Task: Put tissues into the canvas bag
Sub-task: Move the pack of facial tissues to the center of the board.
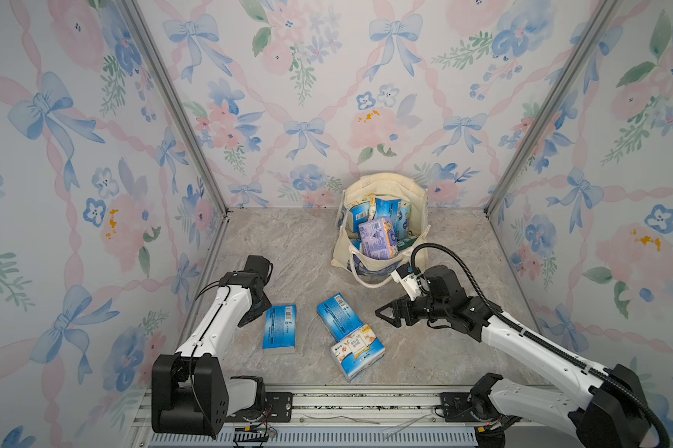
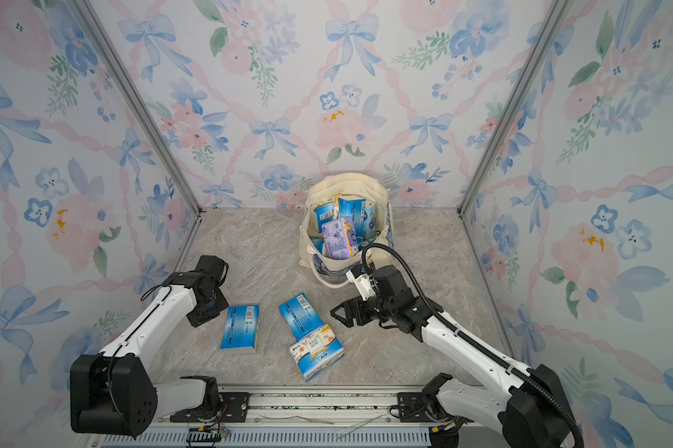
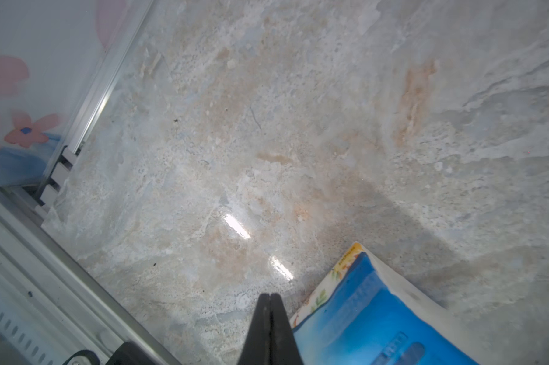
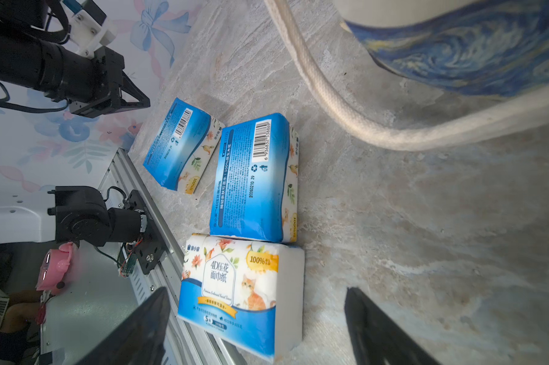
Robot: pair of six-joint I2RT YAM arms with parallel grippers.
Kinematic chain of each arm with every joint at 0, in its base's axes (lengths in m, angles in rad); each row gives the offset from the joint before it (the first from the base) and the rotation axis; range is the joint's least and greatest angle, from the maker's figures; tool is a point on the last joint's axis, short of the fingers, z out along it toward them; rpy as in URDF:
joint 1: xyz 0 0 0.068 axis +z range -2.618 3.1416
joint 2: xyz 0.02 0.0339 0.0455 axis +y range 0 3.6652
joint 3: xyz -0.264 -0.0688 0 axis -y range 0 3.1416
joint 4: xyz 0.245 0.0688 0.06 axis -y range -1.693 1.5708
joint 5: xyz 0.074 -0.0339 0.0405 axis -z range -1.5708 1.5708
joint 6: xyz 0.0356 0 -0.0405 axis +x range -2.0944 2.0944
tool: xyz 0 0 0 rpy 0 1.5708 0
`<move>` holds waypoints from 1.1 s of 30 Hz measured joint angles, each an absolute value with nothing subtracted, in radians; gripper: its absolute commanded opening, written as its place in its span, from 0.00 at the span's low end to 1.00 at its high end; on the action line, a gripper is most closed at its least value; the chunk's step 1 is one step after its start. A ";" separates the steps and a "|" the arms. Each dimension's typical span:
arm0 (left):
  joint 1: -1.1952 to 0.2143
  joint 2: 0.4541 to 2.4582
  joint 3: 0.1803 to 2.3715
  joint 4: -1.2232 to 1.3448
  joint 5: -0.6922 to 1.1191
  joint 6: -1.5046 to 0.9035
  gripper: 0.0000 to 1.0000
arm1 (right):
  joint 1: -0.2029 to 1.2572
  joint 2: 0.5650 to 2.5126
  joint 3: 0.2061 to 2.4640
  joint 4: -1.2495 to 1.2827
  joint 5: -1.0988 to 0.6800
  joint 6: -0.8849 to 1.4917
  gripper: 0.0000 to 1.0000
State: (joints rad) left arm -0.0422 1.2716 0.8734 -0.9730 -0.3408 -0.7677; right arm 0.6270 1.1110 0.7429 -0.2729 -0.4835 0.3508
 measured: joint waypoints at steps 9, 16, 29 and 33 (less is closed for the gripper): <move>-0.152 1.438 0.855 -0.994 -0.272 -0.769 0.00 | 0.622 1.119 0.740 -0.268 -0.503 0.347 0.87; -0.325 1.543 0.932 -0.986 -0.173 -0.772 0.00 | 0.622 1.118 0.715 -0.288 -0.506 0.347 0.88; -0.473 1.675 1.115 -0.902 -0.014 -0.769 0.00 | 0.622 1.073 0.616 -0.340 -0.505 0.405 0.89; -0.526 1.755 1.172 -0.850 0.041 -0.759 0.00 | 0.622 1.063 0.596 -0.340 -0.506 0.435 0.91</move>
State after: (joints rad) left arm -0.5259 1.7546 1.1725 -0.8505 0.0406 -0.7593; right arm 0.6216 1.0630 0.5961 -0.3405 -0.5056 0.4351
